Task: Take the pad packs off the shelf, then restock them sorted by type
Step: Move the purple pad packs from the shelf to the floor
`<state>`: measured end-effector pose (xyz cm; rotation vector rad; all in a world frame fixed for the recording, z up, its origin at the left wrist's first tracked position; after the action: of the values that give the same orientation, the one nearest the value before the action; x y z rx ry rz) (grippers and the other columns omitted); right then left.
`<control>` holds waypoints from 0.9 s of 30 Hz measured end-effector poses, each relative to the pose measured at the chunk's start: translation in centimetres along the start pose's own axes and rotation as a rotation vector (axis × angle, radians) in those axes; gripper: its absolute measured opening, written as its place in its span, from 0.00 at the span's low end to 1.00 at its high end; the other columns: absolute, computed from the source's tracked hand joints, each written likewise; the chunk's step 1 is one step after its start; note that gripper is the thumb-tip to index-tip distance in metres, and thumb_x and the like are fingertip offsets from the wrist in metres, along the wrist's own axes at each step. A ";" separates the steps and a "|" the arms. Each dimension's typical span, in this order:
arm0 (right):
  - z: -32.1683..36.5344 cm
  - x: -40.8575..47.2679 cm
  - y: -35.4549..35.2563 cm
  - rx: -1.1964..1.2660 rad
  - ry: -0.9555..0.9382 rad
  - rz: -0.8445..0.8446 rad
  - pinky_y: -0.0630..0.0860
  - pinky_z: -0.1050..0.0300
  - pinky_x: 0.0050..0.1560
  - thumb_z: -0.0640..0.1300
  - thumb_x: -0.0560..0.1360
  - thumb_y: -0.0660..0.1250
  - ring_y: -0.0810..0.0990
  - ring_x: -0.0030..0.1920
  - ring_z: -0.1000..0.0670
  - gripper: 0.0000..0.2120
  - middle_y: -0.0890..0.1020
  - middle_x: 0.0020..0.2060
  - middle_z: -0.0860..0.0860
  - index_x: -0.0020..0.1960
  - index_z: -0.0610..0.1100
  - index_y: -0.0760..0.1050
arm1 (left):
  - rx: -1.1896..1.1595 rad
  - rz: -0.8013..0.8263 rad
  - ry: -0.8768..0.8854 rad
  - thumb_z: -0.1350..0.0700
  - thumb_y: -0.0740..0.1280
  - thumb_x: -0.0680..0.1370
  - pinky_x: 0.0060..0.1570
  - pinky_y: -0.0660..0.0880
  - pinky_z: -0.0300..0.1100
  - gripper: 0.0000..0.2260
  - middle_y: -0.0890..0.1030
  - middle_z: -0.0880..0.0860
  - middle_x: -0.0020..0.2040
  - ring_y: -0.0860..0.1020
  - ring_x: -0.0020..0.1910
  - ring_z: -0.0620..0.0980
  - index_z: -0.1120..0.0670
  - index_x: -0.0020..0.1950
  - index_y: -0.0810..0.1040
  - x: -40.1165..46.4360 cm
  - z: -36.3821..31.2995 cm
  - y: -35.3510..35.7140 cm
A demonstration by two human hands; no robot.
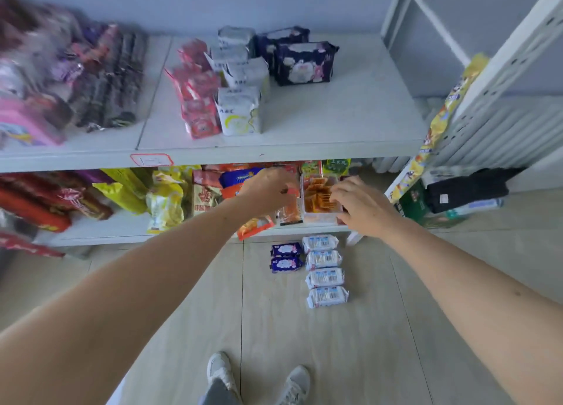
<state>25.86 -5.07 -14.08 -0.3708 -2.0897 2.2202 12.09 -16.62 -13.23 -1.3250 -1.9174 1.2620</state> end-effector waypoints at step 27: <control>-7.5 20.2 -15.4 -0.067 0.157 -0.108 0.75 0.49 0.52 0.42 0.74 0.67 0.69 0.64 0.48 0.15 0.75 0.61 0.51 0.60 0.45 0.75 | 0.256 -0.100 0.152 0.51 0.67 0.75 0.57 0.73 0.49 0.12 0.77 0.48 0.61 0.74 0.61 0.49 0.49 0.58 0.78 18.6 5.7 -21.2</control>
<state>6.23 7.66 -1.73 -0.4123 -2.0550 1.9965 -9.74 -4.33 0.92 -1.1450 -1.6357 1.2695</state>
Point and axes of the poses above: each hand's wrist, its own x-axis towards the middle knuckle, its own y-axis out of the palm, z = x × y, the point moved 6 cm from there along x, towards the middle knuckle
